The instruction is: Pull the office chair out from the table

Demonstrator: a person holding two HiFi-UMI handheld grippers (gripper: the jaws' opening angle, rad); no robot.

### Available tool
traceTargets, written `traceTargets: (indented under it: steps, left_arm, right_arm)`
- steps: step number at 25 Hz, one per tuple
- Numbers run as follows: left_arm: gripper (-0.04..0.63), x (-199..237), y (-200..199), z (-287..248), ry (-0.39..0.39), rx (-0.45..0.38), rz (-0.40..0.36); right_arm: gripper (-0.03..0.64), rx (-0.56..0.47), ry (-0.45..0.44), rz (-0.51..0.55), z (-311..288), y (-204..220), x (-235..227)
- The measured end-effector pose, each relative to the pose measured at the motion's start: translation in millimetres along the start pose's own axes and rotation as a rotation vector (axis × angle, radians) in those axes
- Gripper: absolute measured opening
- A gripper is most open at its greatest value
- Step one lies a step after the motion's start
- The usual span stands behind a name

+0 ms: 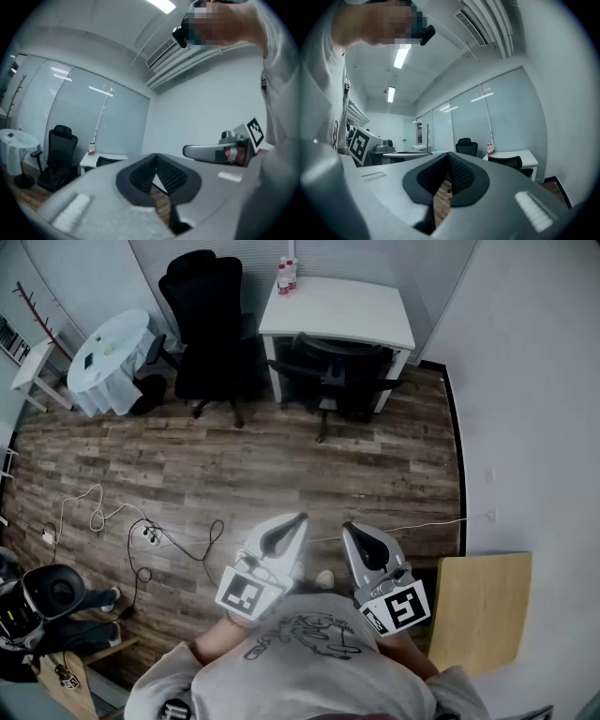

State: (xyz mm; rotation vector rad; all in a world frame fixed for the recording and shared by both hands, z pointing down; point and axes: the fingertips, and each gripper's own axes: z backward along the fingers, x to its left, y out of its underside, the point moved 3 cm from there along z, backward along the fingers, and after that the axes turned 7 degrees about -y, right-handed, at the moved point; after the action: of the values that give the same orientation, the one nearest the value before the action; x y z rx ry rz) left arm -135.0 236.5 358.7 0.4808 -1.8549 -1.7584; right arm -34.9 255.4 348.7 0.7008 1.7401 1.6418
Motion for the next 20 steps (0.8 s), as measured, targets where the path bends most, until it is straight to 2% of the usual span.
traceTargets:
  steps: [14, 20]
  left_arm:
    - [0.003, 36.0, -7.0, 21.1, 0.061, -0.004, -0.015]
    - [0.002, 50.4, -7.2, 24.0, 0.059, -0.002, -0.006]
  right_arm:
    - [0.006, -0.018, 0.048, 0.005, -40.2, -3.5, 21.6]
    - [0.006, -0.009, 0.058, -0.001, -49.7, -1.7, 24.5]
